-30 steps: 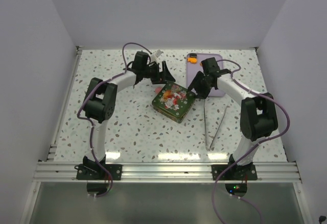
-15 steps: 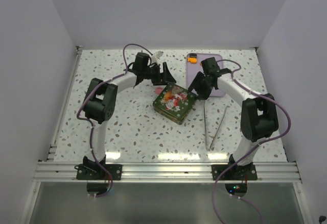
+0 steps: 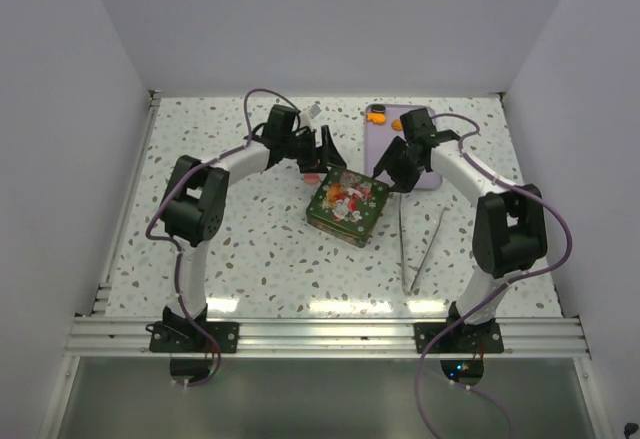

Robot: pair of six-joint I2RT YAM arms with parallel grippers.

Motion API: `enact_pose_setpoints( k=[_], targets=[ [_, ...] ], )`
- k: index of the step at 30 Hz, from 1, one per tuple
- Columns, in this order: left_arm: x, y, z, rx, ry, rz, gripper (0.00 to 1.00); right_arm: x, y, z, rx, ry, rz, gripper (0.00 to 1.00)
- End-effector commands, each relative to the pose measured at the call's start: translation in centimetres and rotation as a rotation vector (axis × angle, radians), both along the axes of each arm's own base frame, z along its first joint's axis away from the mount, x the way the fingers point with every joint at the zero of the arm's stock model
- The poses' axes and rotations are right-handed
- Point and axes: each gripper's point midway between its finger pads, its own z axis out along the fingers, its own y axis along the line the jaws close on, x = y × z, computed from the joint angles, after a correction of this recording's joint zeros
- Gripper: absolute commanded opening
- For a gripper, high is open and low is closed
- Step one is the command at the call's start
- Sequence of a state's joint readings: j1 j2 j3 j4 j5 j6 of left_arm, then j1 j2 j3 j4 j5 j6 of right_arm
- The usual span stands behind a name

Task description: Pack the cookies

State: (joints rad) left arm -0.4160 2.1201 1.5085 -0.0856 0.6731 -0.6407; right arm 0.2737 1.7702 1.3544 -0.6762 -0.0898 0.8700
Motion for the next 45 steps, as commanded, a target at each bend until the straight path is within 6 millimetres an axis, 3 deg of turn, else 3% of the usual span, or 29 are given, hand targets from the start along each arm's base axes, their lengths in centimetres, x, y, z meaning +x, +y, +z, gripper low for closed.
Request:
enact_pose_setpoints(
  k=[1, 7, 11, 15, 16, 17, 19, 20, 21, 22, 23, 25, 27, 34, 45],
  targets=[
    [-1.2, -0.6, 2.6, -0.018, -0.016, -0.019, 0.83, -0.5, -0.5, 1.6, -0.011, -0.040, -0.001, 0.61],
    [-1.4, -0.8, 2.6, -0.010, -0.015, -0.018, 0.83, -1.3, -1.9, 1.6, -0.070, -0.021, -0.003, 0.64],
    [-1.4, -1.0, 2.7, -0.009, -0.019, -0.017, 0.83, -0.7, -2.1, 3.8, -0.076, -0.085, 0.005, 0.64],
    [-1.6, -1.1, 2.5, -0.005, -0.016, -0.015, 0.83, 0.3, 0.3, 6.5, 0.038, -0.190, 0.064, 0.61],
    [-1.6, -1.1, 2.6, -0.006, -0.015, -0.012, 0.83, 0.3, 2.2, 7.3, 0.120, -0.214, 0.115, 0.59],
    [-1.5, -1.1, 2.5, -0.007, -0.015, -0.012, 0.83, -0.2, 3.2, 6.9, 0.163, -0.202, 0.141, 0.58],
    [-1.5, -1.2, 2.5, -0.008, -0.014, -0.010, 0.83, -0.9, 6.4, 7.7, 0.307, -0.223, 0.217, 0.42],
    [-1.6, -1.2, 2.4, -0.008, -0.013, -0.011, 0.83, -1.9, 7.0, 6.8, 0.347, -0.201, 0.234, 0.32],
    [-1.5, -1.3, 2.4, -0.009, -0.014, -0.009, 0.83, -1.8, 7.7, 7.0, 0.379, -0.230, 0.248, 0.19],
    [-1.6, -1.3, 2.5, -0.009, -0.015, -0.011, 0.83, -2.4, 8.4, 7.1, 0.419, -0.226, 0.260, 0.13],
    [-1.6, -1.3, 2.5, -0.009, -0.013, -0.008, 0.83, -3.4, 8.6, 6.1, 0.443, -0.209, 0.266, 0.09],
    [-1.7, -1.4, 2.4, -0.007, -0.012, -0.011, 0.83, -3.5, 9.2, 5.9, 0.493, -0.228, 0.277, 0.01],
    [-1.7, -1.4, 2.5, -0.008, -0.014, -0.008, 0.83, -4.8, 9.2, 3.8, 0.522, -0.171, 0.281, 0.00],
    [-1.9, -1.3, 2.5, -0.006, -0.017, -0.003, 0.83, -7.1, 5.5, -3.6, 0.451, 0.011, 0.144, 0.00],
    [-1.8, -1.0, 2.6, 0.006, -0.026, 0.005, 0.85, -9.2, 3.6, -8.2, 0.465, 0.129, 0.052, 0.00]
  ],
)
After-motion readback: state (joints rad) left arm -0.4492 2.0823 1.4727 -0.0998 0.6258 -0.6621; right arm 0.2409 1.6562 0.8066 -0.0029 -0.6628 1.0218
